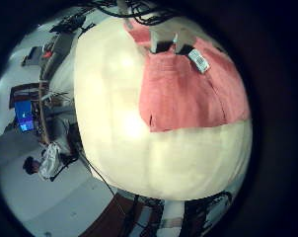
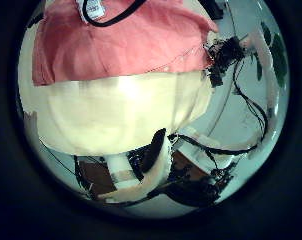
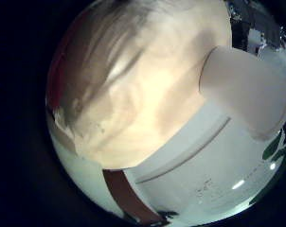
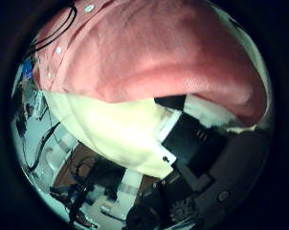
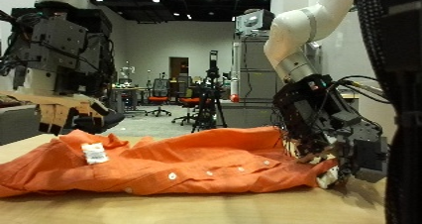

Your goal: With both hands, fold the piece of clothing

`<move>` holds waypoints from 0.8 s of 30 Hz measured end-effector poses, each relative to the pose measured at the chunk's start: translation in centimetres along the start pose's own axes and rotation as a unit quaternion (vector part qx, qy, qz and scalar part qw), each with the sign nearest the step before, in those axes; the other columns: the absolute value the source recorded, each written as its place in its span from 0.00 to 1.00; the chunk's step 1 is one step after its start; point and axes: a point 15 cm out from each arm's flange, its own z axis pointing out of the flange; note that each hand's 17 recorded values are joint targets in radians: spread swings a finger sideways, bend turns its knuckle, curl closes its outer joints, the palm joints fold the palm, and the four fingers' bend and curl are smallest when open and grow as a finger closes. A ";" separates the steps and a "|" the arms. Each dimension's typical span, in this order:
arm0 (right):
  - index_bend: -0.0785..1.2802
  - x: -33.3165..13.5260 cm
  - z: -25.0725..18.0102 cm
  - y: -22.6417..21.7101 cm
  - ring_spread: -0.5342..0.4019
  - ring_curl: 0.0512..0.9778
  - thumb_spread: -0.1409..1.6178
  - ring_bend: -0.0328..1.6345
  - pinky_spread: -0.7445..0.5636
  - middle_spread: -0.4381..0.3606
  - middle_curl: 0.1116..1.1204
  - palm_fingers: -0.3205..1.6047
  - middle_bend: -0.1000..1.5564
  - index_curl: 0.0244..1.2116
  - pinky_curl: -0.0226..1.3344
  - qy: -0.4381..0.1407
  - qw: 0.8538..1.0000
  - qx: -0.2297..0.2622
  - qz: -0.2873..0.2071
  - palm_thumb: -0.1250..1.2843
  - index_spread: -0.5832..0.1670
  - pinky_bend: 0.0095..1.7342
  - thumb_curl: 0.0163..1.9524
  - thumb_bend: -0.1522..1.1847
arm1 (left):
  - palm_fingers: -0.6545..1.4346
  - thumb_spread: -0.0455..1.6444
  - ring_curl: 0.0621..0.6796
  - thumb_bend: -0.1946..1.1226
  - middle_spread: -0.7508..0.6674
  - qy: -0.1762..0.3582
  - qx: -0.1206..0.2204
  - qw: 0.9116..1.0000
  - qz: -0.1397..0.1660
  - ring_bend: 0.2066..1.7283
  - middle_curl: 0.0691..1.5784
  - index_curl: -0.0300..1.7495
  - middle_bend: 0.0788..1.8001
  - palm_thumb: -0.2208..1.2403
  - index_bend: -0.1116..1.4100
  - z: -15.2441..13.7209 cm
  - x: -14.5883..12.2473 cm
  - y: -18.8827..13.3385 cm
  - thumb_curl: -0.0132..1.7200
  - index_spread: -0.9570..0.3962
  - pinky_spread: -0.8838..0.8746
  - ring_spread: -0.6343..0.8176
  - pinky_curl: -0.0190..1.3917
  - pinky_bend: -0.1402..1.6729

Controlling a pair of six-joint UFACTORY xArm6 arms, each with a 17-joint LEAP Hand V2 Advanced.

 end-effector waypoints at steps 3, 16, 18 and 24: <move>0.31 0.6 0.1 0.8 0.18 0.39 0.55 0.51 0.18 0.21 0.37 0.86 0.42 0.32 0.29 -0.001 1.000 0.000 0.004 0.66 0.18 0.34 0.19 0.10 | 0.32 0.70 0.26 0.13 0.73 0.000 0.003 1.000 -0.002 0.19 0.15 0.19 0.07 0.28 0.18 -0.3 -0.4 0.1 0.15 0.76 0.76 0.76 0.23 0.29; 0.71 2.8 0.0 6.6 0.31 0.56 0.56 0.73 0.21 0.33 0.57 0.84 0.72 0.57 0.43 -0.003 0.998 0.057 0.031 0.83 0.32 0.59 0.24 0.11 | 0.33 0.70 0.26 0.13 0.72 0.002 0.013 1.000 -0.009 0.19 0.16 0.19 0.06 0.28 0.18 -1.6 -1.5 0.2 0.16 0.76 0.77 0.76 0.23 0.29; 0.73 3.1 -0.2 8.3 0.32 0.58 0.56 0.75 0.22 0.34 0.58 0.82 0.74 0.59 0.45 -0.004 0.997 0.063 0.036 0.84 0.33 0.61 0.24 0.11 | 0.33 0.70 0.26 0.13 0.72 0.001 0.013 1.000 -0.010 0.19 0.16 0.19 0.06 0.28 0.18 -1.8 -1.7 0.3 0.16 0.76 0.76 0.76 0.23 0.29; 0.76 4.8 -2.5 11.1 0.33 0.60 0.57 0.78 0.25 0.37 0.60 0.79 0.78 0.62 0.47 0.003 0.994 0.096 0.053 0.85 0.36 0.64 0.25 0.10 | 0.33 0.70 0.26 0.13 0.72 -0.001 0.013 1.000 -0.009 0.19 0.16 0.19 0.07 0.28 0.18 -2.0 -2.1 0.4 0.16 0.76 0.76 0.76 0.23 0.29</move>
